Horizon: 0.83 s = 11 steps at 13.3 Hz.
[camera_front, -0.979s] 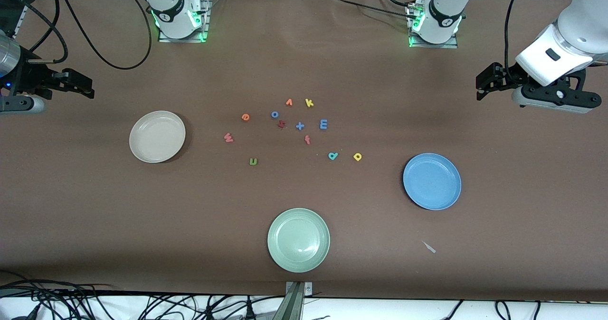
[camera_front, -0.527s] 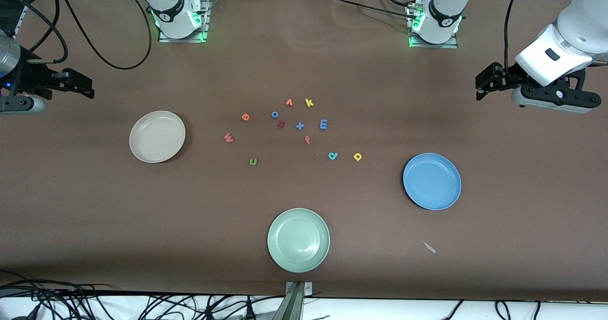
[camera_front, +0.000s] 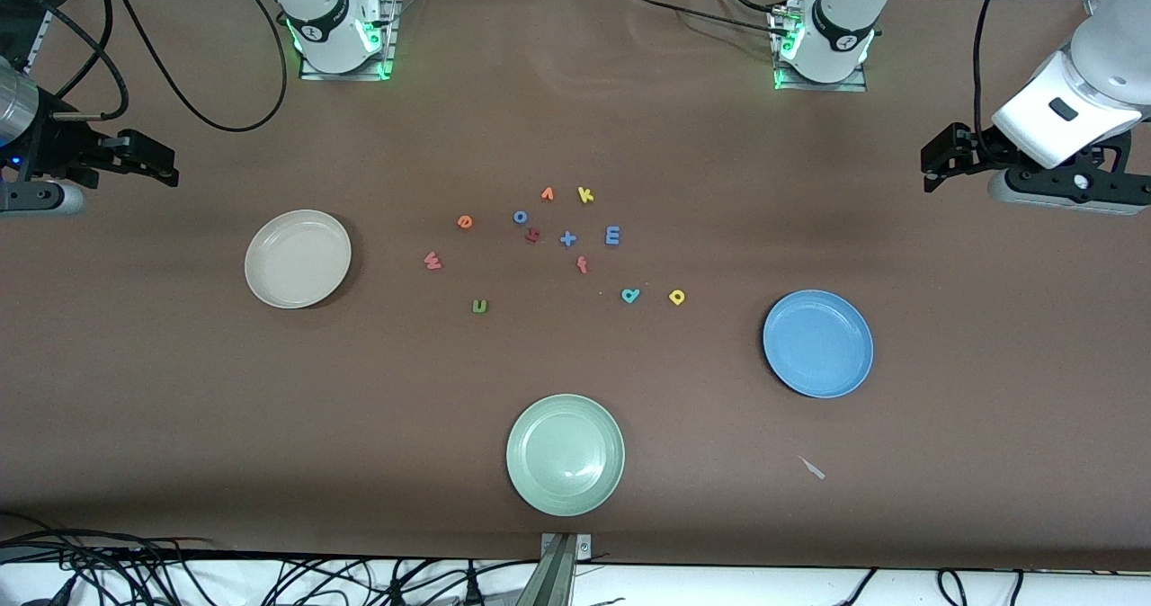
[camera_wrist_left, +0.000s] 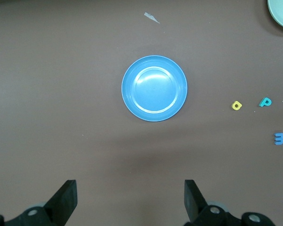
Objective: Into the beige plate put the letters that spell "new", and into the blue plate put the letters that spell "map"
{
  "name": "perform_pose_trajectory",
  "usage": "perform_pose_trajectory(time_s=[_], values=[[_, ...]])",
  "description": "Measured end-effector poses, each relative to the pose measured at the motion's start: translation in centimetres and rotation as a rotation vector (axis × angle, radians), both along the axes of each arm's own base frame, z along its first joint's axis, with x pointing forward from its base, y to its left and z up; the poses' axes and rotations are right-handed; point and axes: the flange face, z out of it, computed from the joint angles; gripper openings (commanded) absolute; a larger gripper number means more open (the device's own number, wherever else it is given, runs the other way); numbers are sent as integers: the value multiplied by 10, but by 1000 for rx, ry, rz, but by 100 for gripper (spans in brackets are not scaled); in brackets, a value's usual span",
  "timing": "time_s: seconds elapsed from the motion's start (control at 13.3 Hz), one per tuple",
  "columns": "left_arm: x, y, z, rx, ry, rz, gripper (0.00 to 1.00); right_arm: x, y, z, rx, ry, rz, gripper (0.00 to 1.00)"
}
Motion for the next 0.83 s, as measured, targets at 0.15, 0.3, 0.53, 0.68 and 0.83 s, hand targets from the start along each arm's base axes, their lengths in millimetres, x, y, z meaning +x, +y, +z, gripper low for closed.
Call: perform_pose_trajectory(time_s=[0.15, 0.3, 0.53, 0.68, 0.83], values=[[0, 1, 0, 0, 1, 2, 100, 0, 0, 0, 0, 0, 0, 100], [0, 0, 0, 0, 2, 1, 100, 0, 0, 0, 0, 0, 0, 100], [0, 0, 0, 1, 1, 34, 100, 0, 0, 0, 0, 0, 0, 100], [0, -4, -4, 3, 14, 32, 100, 0, 0, 0, 0, 0, 0, 100], [1, -10, -10, 4, 27, 26, 100, 0, 0, 0, 0, 0, 0, 100]])
